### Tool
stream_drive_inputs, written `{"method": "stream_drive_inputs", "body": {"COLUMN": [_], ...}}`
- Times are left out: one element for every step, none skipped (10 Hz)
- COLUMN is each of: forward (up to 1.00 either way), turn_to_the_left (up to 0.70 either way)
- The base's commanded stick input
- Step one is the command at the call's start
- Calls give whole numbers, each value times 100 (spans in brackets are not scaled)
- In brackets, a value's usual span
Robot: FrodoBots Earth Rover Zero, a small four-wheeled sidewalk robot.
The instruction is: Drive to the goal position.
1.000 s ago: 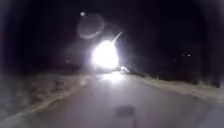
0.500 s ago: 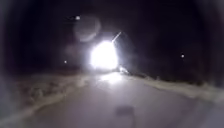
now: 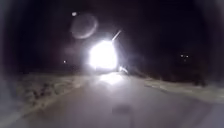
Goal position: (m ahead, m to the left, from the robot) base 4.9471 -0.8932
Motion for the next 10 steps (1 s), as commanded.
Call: {"method": "stream_drive_inputs", "body": {"forward": [100, 100, 100, 100, 100, 100, 100, 100, 100, 100], "turn_to_the_left": [0, 0, 0, 0, 0, 0, 0, 0, 0, 0]}}
